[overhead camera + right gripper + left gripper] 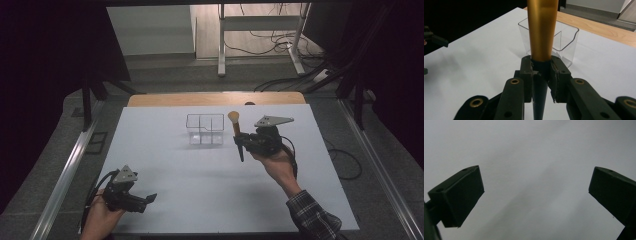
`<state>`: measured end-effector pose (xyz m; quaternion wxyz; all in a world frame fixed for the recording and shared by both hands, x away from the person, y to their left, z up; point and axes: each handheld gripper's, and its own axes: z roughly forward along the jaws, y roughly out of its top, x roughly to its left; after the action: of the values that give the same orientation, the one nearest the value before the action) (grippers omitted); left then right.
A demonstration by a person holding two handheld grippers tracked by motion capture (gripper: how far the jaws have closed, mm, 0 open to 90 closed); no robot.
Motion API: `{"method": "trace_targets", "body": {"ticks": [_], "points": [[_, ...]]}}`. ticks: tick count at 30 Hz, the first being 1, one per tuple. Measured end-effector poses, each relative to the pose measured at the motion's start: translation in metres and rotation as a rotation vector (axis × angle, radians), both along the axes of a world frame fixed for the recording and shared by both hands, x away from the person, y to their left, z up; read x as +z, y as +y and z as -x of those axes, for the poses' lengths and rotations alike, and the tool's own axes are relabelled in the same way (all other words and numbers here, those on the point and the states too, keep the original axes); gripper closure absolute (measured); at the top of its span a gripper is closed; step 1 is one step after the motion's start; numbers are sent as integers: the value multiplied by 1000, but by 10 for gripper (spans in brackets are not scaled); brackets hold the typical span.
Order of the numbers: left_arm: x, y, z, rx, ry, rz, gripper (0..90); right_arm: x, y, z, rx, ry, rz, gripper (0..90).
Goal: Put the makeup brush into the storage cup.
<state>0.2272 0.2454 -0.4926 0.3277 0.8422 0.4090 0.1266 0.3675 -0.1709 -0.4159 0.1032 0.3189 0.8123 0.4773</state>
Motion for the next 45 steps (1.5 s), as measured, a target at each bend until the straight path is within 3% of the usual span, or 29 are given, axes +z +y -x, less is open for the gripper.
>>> {"method": "trace_targets", "body": {"ticks": [45], "points": [[-12, 46, 16, 100, 37, 21, 0, 10, 21, -50, -37, -31, -57, 741]]}}
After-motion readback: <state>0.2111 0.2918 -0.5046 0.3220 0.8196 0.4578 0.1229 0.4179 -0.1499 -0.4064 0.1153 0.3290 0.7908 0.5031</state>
